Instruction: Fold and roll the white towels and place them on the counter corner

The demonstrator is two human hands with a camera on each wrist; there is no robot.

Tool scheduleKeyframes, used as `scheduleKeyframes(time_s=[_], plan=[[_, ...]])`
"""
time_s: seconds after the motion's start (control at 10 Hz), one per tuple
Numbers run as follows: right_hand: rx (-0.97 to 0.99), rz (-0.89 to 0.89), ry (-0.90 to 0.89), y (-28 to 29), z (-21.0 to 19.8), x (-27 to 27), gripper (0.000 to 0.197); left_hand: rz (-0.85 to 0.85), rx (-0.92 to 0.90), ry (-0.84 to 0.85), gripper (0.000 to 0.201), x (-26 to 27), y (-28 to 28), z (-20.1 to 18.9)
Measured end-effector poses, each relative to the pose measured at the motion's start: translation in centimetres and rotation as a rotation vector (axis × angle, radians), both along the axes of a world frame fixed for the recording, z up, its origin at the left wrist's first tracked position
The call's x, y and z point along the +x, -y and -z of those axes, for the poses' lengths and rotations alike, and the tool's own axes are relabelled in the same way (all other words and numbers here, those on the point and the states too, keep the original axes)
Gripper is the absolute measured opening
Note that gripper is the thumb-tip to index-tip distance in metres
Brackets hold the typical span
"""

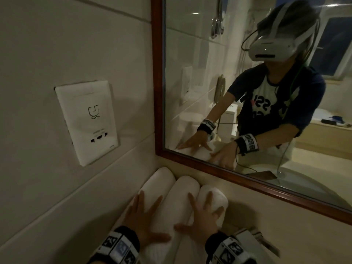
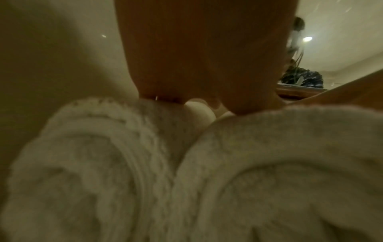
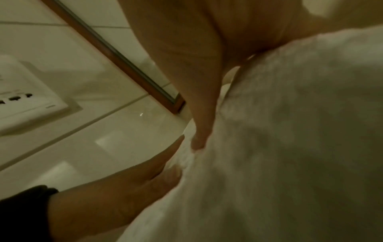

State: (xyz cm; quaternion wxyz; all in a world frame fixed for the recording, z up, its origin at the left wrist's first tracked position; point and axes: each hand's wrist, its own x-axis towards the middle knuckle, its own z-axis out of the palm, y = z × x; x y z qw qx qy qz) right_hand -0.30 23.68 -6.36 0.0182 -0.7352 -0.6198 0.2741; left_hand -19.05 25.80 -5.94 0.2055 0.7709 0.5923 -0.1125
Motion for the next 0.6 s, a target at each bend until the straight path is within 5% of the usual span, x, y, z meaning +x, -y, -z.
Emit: scheduleKeyframes(time_s=[0.4,0.6], plan=[[-0.05,-0.052,0.023,0.7,-4.8,1.2,0.098,0.121,-0.042,-0.055,0.136,1.1,-0.1,-3.2],[0.001,-0.048,0.038,3.6,-6.3,0.2,0.095,0.165,0.019,0.025,0.153,1.2,1.8,-6.1]])
